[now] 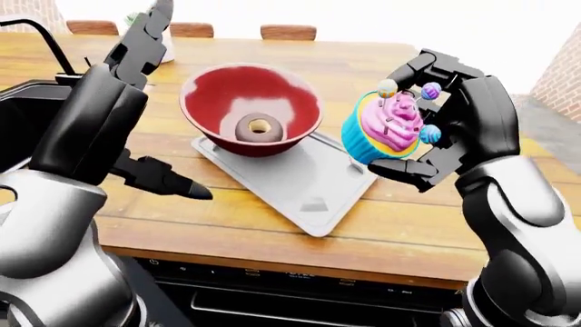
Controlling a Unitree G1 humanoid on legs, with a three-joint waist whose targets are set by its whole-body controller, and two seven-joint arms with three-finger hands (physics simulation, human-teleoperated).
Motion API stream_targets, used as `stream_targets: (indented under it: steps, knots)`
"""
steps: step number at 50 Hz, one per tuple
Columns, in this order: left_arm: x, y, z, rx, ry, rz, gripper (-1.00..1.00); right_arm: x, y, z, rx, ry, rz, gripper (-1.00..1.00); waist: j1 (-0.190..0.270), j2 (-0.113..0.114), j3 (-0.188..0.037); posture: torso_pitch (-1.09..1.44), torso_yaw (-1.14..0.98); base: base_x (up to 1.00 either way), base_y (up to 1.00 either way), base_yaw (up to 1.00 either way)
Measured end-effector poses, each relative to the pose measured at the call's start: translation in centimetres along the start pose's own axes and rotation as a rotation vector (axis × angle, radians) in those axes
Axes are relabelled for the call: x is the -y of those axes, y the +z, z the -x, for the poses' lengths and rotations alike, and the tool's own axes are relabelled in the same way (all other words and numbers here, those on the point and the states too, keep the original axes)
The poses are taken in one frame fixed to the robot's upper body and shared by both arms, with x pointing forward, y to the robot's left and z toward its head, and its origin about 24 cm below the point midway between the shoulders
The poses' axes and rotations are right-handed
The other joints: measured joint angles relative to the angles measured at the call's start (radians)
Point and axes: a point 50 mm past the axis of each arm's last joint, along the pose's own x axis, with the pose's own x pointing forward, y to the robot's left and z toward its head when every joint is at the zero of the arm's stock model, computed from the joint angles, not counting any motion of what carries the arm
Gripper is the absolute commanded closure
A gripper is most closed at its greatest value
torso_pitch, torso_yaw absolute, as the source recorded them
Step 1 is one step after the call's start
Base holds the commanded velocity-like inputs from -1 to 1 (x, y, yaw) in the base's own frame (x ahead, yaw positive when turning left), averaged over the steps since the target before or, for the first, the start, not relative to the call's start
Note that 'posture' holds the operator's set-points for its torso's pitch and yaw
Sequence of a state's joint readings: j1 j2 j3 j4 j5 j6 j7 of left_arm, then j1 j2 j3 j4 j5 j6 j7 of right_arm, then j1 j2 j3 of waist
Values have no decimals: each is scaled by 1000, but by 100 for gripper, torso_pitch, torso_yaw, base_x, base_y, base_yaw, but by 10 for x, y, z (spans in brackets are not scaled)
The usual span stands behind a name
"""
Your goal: Pick up the bowl with donut and place it on the tray. Pick up the cupcake and place it on the tray.
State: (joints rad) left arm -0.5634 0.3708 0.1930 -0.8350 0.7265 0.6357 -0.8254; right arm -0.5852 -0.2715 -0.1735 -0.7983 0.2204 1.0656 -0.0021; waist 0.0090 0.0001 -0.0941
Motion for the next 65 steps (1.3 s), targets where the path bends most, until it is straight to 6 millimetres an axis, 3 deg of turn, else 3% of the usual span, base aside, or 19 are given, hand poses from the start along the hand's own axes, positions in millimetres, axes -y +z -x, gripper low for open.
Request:
stream_targets:
  steps: [9,19,43,46,61,65]
  knots:
    - [1,-3,0,2,1,0,-100,-22,-50,-11,-135,34,25,100,-4,6,-11,-20,0,0,0,0]
    - [2,-3,2,6,3,1,-100,-23,-45,-22,-73,-22,70,100,-7,9,-24,-20,0,0,0,0]
    - [5,-5,4,6,0,-1,-100,-35,-94,-41,-201,-71,130,100,-6,14,-34,-20,0,0,0,0]
    - [7,-6,4,3,-1,1,-100,-36,-97,-41,-213,-74,135,85,-5,14,-34,-20,0,0,0,0]
    - [5,-6,4,7,4,-1,-100,-41,-109,-40,-234,-66,139,68,-5,14,-39,-20,0,0,0,0]
    - [5,-7,4,6,5,-1,-100,-42,-110,-41,-231,-60,142,48,-6,14,-39,-20,0,0,0,0]
